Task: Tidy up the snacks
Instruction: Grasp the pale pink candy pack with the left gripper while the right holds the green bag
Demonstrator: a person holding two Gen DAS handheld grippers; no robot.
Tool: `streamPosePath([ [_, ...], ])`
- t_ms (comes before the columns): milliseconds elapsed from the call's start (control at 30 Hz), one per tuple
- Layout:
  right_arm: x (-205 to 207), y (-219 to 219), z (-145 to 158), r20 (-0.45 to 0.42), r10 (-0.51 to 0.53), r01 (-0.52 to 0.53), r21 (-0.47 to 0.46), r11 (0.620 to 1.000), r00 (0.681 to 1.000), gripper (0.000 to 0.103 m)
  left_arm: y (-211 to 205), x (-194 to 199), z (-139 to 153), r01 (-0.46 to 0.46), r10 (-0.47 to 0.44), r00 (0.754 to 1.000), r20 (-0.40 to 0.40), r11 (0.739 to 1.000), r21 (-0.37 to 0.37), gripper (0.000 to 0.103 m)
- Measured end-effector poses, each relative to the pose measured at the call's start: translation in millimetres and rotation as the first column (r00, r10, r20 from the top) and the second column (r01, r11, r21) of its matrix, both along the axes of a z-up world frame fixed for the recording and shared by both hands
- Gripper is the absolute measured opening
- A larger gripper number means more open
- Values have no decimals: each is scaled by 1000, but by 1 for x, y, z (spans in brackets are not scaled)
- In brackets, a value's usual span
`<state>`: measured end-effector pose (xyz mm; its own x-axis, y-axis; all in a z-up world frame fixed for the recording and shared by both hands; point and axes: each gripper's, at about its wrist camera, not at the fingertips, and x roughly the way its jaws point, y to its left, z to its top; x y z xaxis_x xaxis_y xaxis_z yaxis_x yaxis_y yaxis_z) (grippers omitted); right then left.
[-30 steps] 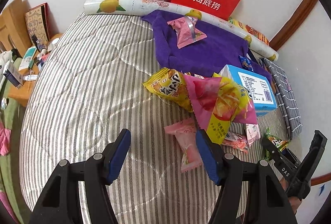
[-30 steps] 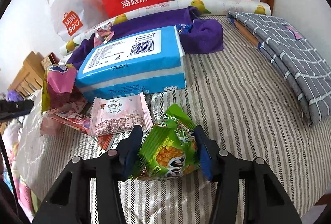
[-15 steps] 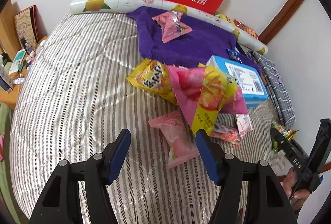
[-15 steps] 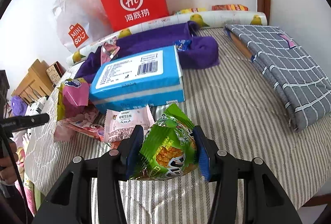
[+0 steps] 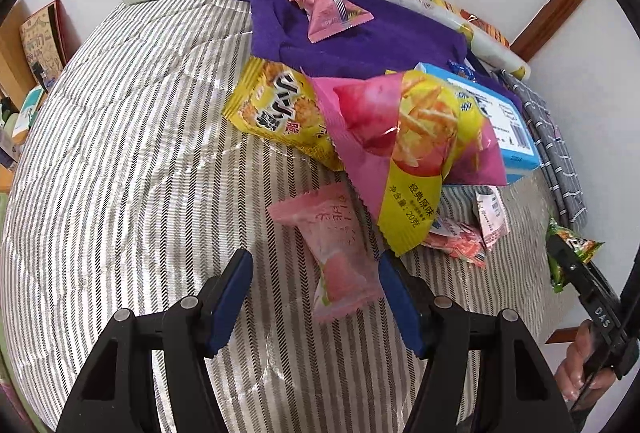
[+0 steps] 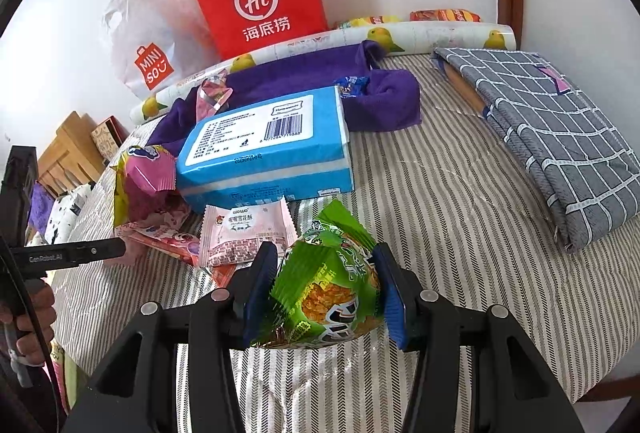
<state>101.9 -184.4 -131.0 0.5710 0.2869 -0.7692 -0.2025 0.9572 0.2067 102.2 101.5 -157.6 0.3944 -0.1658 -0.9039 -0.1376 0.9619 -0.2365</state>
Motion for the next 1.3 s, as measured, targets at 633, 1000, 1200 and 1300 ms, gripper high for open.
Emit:
streamPosePath([
  [633,0,-9,-5,-5,-10,10,21,1000,1000,49,9,-12,3,-10,9,999,36,1000,22,30],
  [1000,-3,-23,-5,-4,-41,41,25,999,999,49,-17,6,-7,53,-58,998,31,989,138,54],
  [1200,-4,-29,-5,-5,-56,56,21,998,998,49,-26,7,-8,70,-84,995,50,971,230,49],
  [1300,-6,-30,-3,-1,-58,58,21,998,998,49,-23,3,-5,73,-89,994,63,972,222,35],
])
